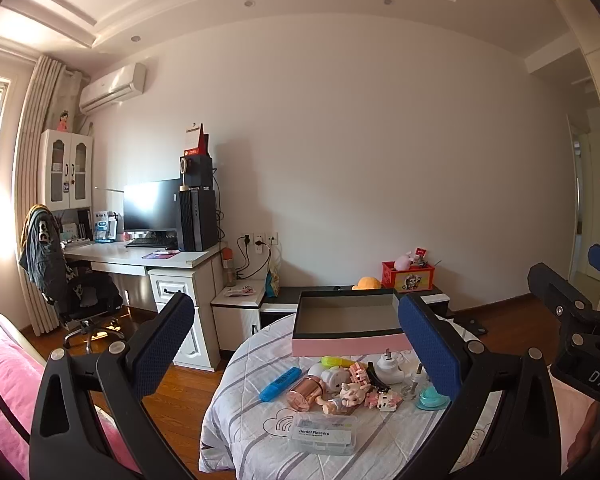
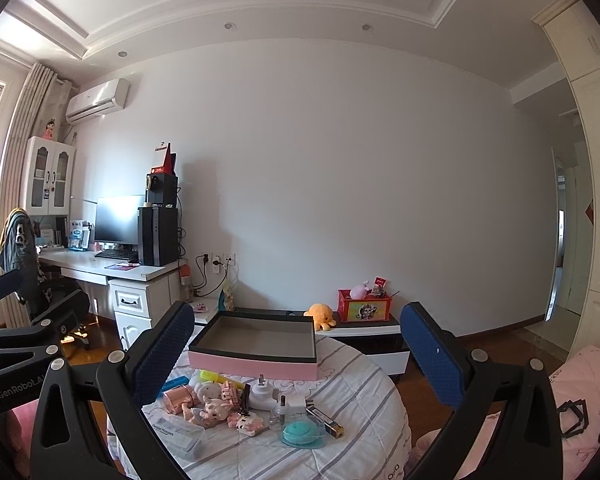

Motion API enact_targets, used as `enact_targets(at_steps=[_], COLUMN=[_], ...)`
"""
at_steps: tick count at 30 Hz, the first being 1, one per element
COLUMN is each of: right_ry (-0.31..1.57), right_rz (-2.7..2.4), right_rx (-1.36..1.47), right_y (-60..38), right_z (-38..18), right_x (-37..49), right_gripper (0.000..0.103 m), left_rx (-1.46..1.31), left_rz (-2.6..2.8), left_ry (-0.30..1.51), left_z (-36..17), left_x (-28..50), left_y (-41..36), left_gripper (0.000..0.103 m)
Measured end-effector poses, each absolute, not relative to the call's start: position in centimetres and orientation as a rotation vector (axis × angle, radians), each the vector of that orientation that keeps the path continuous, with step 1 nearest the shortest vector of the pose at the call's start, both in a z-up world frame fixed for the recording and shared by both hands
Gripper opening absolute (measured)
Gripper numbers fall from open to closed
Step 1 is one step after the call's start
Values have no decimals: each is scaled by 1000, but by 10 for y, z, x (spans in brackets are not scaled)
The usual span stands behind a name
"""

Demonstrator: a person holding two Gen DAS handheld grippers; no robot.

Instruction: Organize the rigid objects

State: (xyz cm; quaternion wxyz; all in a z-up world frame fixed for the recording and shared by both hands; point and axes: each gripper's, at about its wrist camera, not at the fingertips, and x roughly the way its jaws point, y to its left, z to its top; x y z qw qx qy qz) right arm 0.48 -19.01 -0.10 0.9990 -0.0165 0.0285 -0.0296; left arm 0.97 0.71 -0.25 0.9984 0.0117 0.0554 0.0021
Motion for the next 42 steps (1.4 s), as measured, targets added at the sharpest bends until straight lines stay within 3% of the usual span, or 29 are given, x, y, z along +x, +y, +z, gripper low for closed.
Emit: enact_targets(at_steps=[14,28,42], right_ry=[164,397,528], right_rz=[-66,-69,-46], right_rx=[-25,-38,-31], right_y=[-197,-217,-227], right_z=[-31,-126,-176], right_x=[44,115,150], right_gripper=[103,103,103], left_rx=[40,78,102], left_rz=[-12,-36,-101], left_ry=[218,552,664], left_z=[-33,-163,-208], left_x=[60,128,159], left_y=[0,-4,-16], left_gripper=[103,103,103])
